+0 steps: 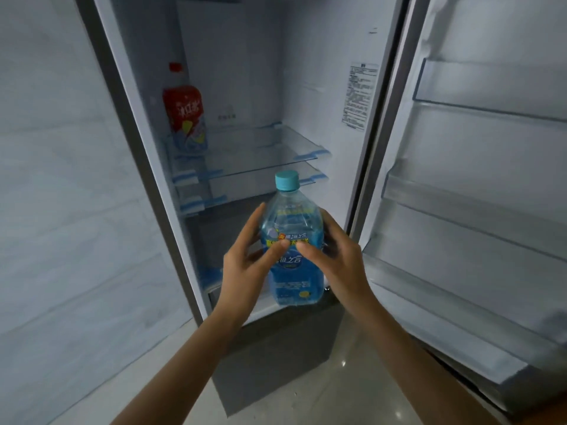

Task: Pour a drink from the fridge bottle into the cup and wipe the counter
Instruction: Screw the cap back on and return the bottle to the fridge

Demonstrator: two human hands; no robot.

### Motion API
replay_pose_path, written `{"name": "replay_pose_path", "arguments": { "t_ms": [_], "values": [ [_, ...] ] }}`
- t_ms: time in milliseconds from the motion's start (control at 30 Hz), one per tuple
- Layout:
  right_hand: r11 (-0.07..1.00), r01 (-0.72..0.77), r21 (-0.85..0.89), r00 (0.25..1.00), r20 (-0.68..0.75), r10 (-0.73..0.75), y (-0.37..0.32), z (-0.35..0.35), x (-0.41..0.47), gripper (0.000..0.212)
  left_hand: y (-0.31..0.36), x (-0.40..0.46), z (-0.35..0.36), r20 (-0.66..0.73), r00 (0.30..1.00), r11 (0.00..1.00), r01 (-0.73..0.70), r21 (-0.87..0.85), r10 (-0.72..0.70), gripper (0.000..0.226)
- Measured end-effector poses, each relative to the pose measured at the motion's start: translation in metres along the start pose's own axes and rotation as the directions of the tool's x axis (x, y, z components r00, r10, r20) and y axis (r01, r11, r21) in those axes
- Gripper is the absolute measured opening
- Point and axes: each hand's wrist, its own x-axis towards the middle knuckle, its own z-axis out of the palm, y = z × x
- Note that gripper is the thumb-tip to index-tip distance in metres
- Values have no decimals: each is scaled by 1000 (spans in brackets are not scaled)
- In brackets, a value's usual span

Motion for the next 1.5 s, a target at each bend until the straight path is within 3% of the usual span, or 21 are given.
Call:
{"name": "replay_pose_path", "arguments": {
  "t_ms": [233, 433, 700, 933, 1267, 1400, 1500],
  "values": [
    [993, 28, 111, 988, 148, -44, 11, -45, 116, 58, 7, 91, 45, -191, 976, 994, -101, 37, 106, 63],
    [960, 36, 277, 964, 242, -106, 5, -47, 196, 42, 18, 161, 50, -281, 940, 978, -165, 129, 195, 62],
    [933, 127, 337, 955, 214, -207, 3, -25, 291, 40, 28, 257, 26, -261, 910, 939, -271, 213, 322, 61],
    [897, 104, 430, 955, 209, -211, 16, 7, 362, 37, 20, 333, -7, -223, 911, 931, -306, 200, 348, 60],
    [952, 4, 308, 934, 340, -114, 51, 33, 431, 33, -26, 410, -52, -232, 932, 933, -204, 296, 277, 62],
    [964, -11, 265, 936, 341, -83, 67, 39, 444, 30, -40, 428, -58, -214, 942, 933, -186, 308, 258, 45],
    [968, -15, 249, 939, 337, -72, 78, 44, 454, 28, -48, 440, -61, -227, 946, 936, -155, 315, 233, 56]
  ]
}}
